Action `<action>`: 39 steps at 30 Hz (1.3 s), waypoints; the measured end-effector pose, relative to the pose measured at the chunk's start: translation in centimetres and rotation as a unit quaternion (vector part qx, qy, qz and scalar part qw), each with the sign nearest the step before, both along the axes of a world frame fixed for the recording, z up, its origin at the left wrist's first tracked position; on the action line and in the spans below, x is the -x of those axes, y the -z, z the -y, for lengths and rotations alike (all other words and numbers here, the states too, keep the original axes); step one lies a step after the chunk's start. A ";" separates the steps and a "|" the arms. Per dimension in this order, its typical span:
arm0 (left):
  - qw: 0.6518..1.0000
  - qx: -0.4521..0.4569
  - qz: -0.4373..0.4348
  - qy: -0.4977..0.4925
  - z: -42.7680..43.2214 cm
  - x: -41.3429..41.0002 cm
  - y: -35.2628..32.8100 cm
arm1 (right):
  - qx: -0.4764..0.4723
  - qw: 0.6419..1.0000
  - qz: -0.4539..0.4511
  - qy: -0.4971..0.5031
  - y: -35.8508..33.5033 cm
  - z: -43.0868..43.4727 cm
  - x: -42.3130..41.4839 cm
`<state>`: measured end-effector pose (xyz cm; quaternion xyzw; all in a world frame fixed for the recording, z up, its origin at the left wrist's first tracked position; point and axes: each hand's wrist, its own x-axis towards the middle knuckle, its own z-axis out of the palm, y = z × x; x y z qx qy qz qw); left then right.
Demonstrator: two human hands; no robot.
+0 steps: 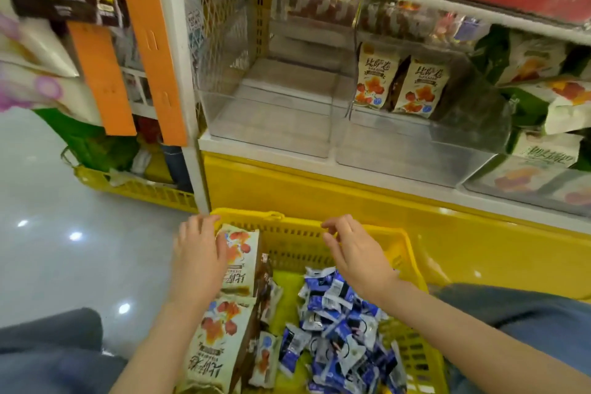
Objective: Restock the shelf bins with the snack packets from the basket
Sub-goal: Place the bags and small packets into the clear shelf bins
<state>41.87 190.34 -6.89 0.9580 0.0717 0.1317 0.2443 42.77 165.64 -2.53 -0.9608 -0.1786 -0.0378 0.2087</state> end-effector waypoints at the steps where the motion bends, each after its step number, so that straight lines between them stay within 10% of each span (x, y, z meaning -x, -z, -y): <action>1: 0.998 0.004 -0.049 -0.028 -1.2 0.5 1.3 | 0.002 0.999 -0.031 -0.005 1.5 -1.2 0.2; 6: 0.974 0.117 -0.192 -0.035 -5.0 3.8 7.3 | -0.045 0.963 -0.265 0.031 8.6 -6.8 1.7; 12: 0.962 0.223 -0.152 -0.039 -4.9 4.9 9.1 | -0.187 0.855 -0.472 0.101 12.9 -11.8 3.9; 25: 0.959 0.236 -0.148 -0.042 -4.6 4.6 8.7 | -0.230 0.867 -0.419 0.142 8.1 -10.7 4.5; 30: 0.959 0.266 0.003 -0.102 -3.6 3.7 5.5 | -0.312 0.863 -0.350 0.186 2.5 -8.6 1.9; 36: 0.764 0.614 -0.197 0.003 -0.7 3.4 0.1 | -0.549 0.737 -0.311 0.243 0.0 -8.4 1.9; 39: 0.726 0.672 -0.149 -0.009 0.3 3.5 -0.5 | -0.491 0.777 -0.320 0.232 0.5 -9.3 3.4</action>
